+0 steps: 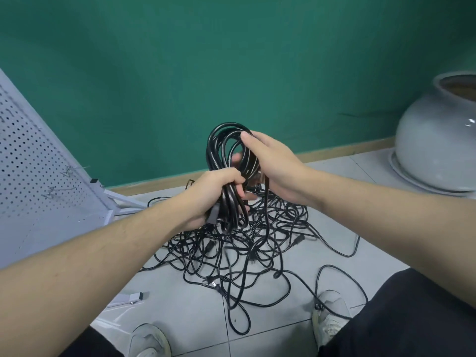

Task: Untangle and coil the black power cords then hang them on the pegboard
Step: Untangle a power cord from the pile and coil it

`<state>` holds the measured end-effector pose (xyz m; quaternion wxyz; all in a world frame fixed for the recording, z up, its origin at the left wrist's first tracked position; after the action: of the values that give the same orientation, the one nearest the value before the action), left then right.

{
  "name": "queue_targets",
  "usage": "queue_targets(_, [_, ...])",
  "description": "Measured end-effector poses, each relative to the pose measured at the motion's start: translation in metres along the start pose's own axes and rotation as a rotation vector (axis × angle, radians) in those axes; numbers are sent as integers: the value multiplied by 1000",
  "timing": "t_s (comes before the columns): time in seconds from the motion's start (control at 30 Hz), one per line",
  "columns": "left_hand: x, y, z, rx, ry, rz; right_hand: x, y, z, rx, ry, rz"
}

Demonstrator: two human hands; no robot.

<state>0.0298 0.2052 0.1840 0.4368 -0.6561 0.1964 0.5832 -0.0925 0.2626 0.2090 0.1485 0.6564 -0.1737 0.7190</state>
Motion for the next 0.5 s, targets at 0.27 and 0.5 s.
queue_targets(0.27, [4,-4,11,23,-187,-23,11,6,6,-42,319,-30])
queue_targets(0.5, [-8,-8,16,234,-242,-28,18,4,-6,-31,183,-75])
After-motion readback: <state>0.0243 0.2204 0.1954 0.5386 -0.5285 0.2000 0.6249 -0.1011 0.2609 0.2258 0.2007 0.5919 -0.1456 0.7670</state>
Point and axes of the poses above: each hand's wrist, its own y-axis towards the middle knuckle, its own z-axis out of the palm, x = y × z, the point moved 3 cm from there along y, towards the middle knuckle, and after that the axes turned 1 degree about -y, right-handed, at the moved point
